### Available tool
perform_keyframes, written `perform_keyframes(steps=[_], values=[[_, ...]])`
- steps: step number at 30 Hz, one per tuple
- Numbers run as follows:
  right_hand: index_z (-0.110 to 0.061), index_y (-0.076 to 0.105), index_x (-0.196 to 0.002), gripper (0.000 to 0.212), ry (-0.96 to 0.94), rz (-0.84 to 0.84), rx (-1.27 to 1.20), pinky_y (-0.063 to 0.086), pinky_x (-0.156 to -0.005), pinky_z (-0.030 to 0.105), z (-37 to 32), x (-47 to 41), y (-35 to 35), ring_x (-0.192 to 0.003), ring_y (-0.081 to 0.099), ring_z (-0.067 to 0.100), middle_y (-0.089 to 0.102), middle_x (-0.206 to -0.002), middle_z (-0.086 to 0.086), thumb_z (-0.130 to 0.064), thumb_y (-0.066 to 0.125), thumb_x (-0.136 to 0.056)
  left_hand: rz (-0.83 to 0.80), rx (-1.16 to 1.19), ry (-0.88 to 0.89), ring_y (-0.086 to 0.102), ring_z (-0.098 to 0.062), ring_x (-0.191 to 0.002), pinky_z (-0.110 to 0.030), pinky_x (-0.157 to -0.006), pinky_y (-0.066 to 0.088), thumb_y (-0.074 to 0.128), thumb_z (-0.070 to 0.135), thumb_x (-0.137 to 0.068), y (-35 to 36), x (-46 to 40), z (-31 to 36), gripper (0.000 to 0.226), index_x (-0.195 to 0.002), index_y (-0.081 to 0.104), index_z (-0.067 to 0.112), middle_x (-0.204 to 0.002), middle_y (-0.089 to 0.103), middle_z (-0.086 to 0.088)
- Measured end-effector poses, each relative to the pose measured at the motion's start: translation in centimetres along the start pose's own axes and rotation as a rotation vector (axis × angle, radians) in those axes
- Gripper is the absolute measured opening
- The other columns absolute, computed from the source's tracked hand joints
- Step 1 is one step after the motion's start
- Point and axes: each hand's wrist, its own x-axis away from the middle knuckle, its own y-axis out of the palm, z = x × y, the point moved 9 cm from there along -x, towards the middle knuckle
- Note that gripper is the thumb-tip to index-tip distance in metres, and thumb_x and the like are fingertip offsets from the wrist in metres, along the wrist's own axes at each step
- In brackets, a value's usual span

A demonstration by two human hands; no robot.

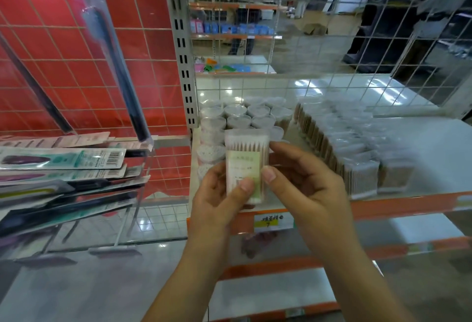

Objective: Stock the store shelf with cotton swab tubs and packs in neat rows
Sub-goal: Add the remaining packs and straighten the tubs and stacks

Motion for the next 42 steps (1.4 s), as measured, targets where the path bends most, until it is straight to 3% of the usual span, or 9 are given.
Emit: perform_keyframes(steps=[3,7,15,19,23,27,31,34,42], values=[[-0.027,0.062,-0.103,0.045,0.062,-0.005,-0.03,0.055,-0.072,0.025,0.6,-0.1,-0.1,-0.083,0.068,0.016,0.071,-0.093,-0.001,-0.022,0.079,-0.061,0.06,-0.157,0.097,0.068,-0.009,-0.087,-0.017,-0.066,0.052,0.078,0.021,-0.068,0.3,0.3,1.0,0.045,-0.107,0.056,0.016,-0.092,0.072,0.007],[-0.021,0.063,-0.1,0.045,0.111,-0.002,-0.091,0.055,-0.067,0.022,0.9,-0.4,-0.6,-0.079,0.069,0.015,0.072,-0.088,0.001,-0.012,0.081,-0.059,0.055,-0.233,0.148,0.066,-0.001,-0.085,-0.013,-0.066,0.051,0.074,0.018,-0.063,1.0,0.8,1.4,0.047,-0.105,0.053,0.023,-0.091,0.069,0.016],[-0.012,0.061,-0.096,0.035,0.137,-0.035,-0.21,0.053,-0.061,0.017,0.5,-0.6,-1.6,-0.072,0.068,0.008,0.072,-0.076,-0.003,-0.003,0.063,-0.062,-0.044,-0.17,0.105,0.065,-0.016,-0.098,-0.023,-0.073,0.054,0.07,0.016,-0.065,1.4,1.0,1.1,0.053,-0.116,0.054,0.014,-0.105,0.067,-0.005],[-0.015,0.06,-0.108,0.045,0.212,-0.045,-0.304,0.055,-0.063,0.025,2.3,-0.1,-1.5,-0.081,0.07,0.018,0.073,-0.085,0.007,-0.012,0.069,-0.064,-0.079,-0.116,0.037,0.064,-0.021,-0.102,-0.027,-0.076,0.054,0.073,0.029,-0.056,0.6,1.1,0.8,0.065,-0.117,0.056,0.017,-0.106,0.068,-0.003],[-0.019,0.056,-0.121,0.077,0.239,-0.053,-0.347,0.055,-0.068,0.031,3.7,0.5,-0.4,-0.091,0.068,0.028,0.07,-0.098,0.016,-0.039,0.086,-0.052,-0.101,-0.237,0.068,0.064,-0.011,-0.097,-0.019,-0.068,0.052,0.074,0.031,-0.052,0.1,1.8,1.6,0.067,-0.117,0.055,0.028,-0.103,0.067,0.007],[-0.018,0.053,-0.125,0.063,0.258,-0.039,-0.36,0.055,-0.066,0.027,4.3,0.8,0.4,-0.088,0.069,0.025,0.072,-0.095,0.012,-0.031,0.073,-0.067,-0.106,-0.301,0.094,0.064,-0.007,-0.095,-0.019,-0.07,0.052,0.075,0.031,-0.052,-0.6,2.2,2.2,0.068,-0.117,0.054,0.032,-0.102,0.065,0.013],[-0.022,0.055,-0.121,0.059,0.255,-0.081,-0.35,0.055,-0.066,0.028,4.3,0.9,1.1,-0.088,0.069,0.024,0.072,-0.096,0.01,-0.033,0.072,-0.065,-0.093,-0.349,0.101,0.064,-0.006,-0.094,-0.02,-0.069,0.052,0.076,0.032,-0.053,-0.9,2.3,2.3,0.072,-0.121,0.051,0.032,-0.102,0.064,0.016],[-0.023,0.054,-0.118,0.045,0.291,-0.071,-0.306,0.057,-0.067,0.029,5.1,0.7,0.7,-0.085,0.069,0.022,0.072,-0.091,0.007,-0.021,0.059,-0.073,-0.079,-0.367,0.077,0.064,-0.004,-0.09,-0.018,-0.066,0.052,0.079,0.02,-0.057,-1.1,2.0,1.6,0.072,-0.122,0.049,0.031,-0.098,0.064,0.019],[-0.023,0.055,-0.116,0.045,0.333,-0.068,-0.234,0.056,-0.065,0.027,6.2,-0.5,-0.8,-0.085,0.068,0.021,0.067,-0.103,0.015,-0.016,0.055,-0.072,-0.064,-0.388,0.006,0.064,-0.003,-0.088,-0.02,-0.068,0.052,0.085,0.023,-0.059,-0.5,0.5,-0.5,0.071,-0.119,0.05,0.035,-0.099,0.065,0.011]])
